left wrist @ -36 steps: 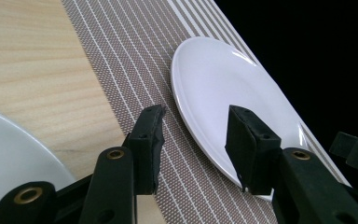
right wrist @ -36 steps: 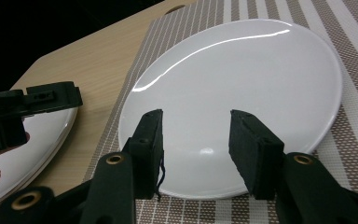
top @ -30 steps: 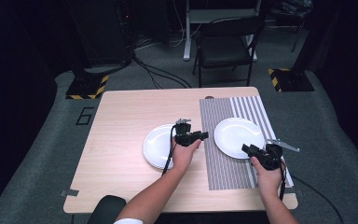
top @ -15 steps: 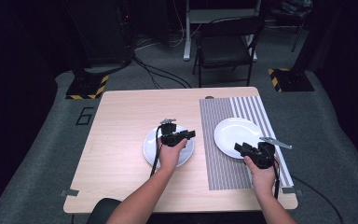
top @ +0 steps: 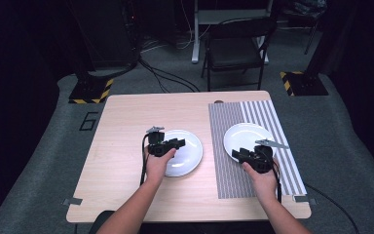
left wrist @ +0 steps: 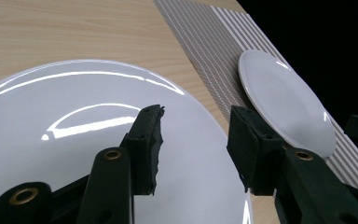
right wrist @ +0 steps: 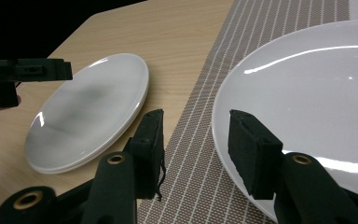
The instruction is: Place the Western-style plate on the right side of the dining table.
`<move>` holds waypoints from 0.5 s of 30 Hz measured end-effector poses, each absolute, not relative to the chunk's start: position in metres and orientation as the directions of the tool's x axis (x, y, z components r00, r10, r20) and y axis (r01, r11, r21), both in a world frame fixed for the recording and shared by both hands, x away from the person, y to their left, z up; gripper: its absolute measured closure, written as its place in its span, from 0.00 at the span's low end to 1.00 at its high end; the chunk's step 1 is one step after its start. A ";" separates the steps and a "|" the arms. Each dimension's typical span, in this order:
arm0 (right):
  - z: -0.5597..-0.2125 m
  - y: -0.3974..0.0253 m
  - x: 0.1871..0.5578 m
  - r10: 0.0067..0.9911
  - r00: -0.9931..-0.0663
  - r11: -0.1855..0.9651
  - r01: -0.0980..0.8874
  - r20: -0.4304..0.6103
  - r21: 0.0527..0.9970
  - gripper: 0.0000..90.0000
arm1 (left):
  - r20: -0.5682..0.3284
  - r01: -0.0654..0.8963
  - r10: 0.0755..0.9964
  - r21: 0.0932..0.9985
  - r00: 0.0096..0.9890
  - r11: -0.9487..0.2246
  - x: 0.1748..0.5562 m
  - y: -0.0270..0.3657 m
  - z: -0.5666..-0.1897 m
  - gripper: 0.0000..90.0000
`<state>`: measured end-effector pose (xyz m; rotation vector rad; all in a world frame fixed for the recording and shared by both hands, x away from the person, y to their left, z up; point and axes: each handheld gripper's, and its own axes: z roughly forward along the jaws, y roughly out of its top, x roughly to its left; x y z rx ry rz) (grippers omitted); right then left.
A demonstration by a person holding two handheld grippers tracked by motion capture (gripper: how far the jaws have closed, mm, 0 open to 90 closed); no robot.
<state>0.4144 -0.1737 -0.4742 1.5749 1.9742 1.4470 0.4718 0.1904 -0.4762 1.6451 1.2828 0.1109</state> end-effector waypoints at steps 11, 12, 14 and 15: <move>-0.473 -0.168 0.411 0.821 -0.448 -0.009 0.610 0.354 0.792 0.61 | -0.472 0.694 0.798 0.713 0.374 0.096 0.456 0.232 -0.485 0.57; -0.473 -0.167 0.411 0.819 -0.454 -0.002 0.608 0.350 0.794 0.60 | -0.457 0.692 0.805 0.718 0.379 0.081 0.455 0.236 -0.486 0.57; -0.473 -0.166 0.411 0.817 -0.460 0.007 0.610 0.347 0.792 0.60 | -0.451 0.694 0.815 0.715 0.364 0.086 0.452 0.240 -0.486 0.56; -0.474 -0.164 0.410 0.811 -0.464 0.008 0.617 0.355 0.787 0.60 | -0.437 0.691 0.820 0.720 0.368 0.074 0.451 0.244 -0.486 0.56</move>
